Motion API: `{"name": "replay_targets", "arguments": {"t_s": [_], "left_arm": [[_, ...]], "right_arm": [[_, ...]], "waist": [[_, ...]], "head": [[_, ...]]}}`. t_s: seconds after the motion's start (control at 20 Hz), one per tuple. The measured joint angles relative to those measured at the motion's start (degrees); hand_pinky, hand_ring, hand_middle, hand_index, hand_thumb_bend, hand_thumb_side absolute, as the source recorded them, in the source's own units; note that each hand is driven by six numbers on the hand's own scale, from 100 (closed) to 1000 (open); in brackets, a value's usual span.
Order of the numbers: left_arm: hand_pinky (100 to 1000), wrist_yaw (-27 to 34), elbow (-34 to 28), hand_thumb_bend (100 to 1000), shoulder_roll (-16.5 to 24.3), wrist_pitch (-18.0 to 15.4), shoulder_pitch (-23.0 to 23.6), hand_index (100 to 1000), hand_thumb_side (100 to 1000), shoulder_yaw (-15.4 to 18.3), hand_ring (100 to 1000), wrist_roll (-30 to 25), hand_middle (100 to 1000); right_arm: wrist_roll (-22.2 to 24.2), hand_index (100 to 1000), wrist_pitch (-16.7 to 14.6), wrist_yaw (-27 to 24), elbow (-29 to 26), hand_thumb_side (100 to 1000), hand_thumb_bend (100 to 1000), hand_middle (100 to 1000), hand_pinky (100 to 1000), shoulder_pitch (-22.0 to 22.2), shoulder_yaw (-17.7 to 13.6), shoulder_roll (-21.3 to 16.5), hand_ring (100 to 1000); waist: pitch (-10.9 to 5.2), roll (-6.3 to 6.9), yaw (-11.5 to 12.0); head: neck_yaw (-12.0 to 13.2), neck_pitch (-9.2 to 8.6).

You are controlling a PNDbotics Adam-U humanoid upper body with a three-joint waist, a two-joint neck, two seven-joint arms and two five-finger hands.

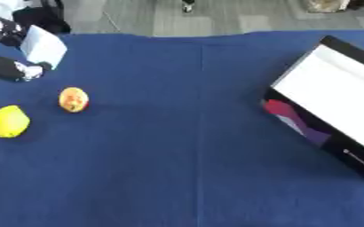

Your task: Pick up the objects with one hand, pass them to the other hand, and then place them into the box on the other side of the table.

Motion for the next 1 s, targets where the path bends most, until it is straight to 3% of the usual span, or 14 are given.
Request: {"name": "replay_targets", "arguments": {"t_s": [0.5,0.7,1.0], "left_arm": [[816,1.62,-8.6,100,-9.31,-4.9,5.2,514,341,-0.7,665,4.68,622],[808,0.52,-9.55,100,-11.36,-6.45,6.05,512,353,-1.55,646,6.34,620],[806,-1.9,-8.85,100,-15.98,-9.01,7.6,509,366,-3.44,647,8.99,619]], "right_arm": [[4.64,972,3.92,-0.68,-0.08,522,100,1000,918,-11.83,7.13,-5.07,899],[6.6,969,5.5,0.07,-0.11,495,100,1000,916,-14.13,9.73,-5.26,894],[10.76,967,8.53,3.22,-0.08,478,100,1000,913,-21.01,14.91,-5.55,889]], "waist": [[-1.6,-0.15,0.27],[-1.72,-0.19,0.6],[-1.84,-0.53,1.11]], "head": [[-1.75,2.06],[-2.44,2.5],[-3.74,2.53]]}}
